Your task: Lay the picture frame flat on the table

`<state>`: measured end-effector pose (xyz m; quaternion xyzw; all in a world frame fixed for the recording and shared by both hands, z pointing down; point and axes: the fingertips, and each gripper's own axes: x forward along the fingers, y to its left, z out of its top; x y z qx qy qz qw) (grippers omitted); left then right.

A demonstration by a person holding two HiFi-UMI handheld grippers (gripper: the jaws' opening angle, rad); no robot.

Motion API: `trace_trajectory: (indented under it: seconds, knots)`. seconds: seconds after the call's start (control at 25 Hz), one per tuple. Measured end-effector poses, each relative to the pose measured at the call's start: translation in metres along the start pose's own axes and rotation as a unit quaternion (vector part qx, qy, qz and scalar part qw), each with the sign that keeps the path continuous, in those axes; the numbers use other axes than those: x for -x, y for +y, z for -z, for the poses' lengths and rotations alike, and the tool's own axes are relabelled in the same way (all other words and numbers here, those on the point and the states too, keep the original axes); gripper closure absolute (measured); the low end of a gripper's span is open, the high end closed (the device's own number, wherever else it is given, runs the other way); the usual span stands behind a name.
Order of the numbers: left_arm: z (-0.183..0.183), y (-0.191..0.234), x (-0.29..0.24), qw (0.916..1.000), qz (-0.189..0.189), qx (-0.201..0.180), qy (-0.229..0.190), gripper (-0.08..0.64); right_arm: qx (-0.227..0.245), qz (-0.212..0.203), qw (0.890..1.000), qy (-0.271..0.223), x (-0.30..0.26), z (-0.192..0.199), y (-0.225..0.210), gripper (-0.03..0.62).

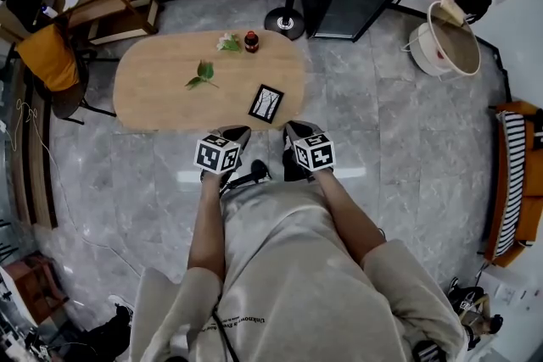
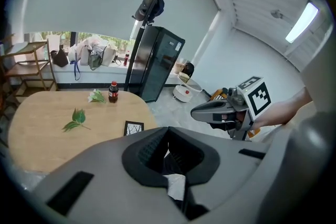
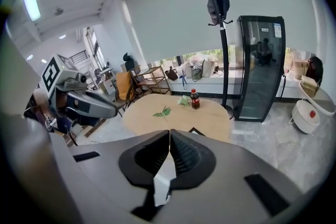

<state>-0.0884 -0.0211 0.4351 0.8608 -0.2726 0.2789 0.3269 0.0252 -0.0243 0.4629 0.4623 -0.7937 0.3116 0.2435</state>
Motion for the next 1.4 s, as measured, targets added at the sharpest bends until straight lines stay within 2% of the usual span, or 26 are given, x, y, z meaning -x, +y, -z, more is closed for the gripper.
trace_trajectory:
  seconds: [0.64, 0.92, 1.2, 1.4]
  knots:
    - [-0.0047, 0.0009, -0.0039, 1.0, -0.001, 0.006, -0.007, 0.538, 0.002, 0.0, 1.0, 0.009, 0.0004, 0.0033, -0.0035, 0.558]
    - [-0.0062, 0.0002, -0.0055, 0.9995, 0.008, 0.026, -0.018, 0.538, -0.027, -0.01, 1.0, 0.005, 0.0038, 0.0048, -0.0067, 0.558]
    - [-0.0092, 0.0001, -0.0056, 0.9989, 0.009, 0.036, -0.026, 0.537, -0.032, -0.016, 0.999, 0.001, 0.0055, 0.0038, -0.0068, 0.558]
    - [-0.0059, 0.0006, -0.0013, 0.9989, 0.009, 0.041, -0.023, 0.537, -0.059, -0.017, 0.998, -0.001, 0.0086, 0.0043, -0.0045, 0.558]
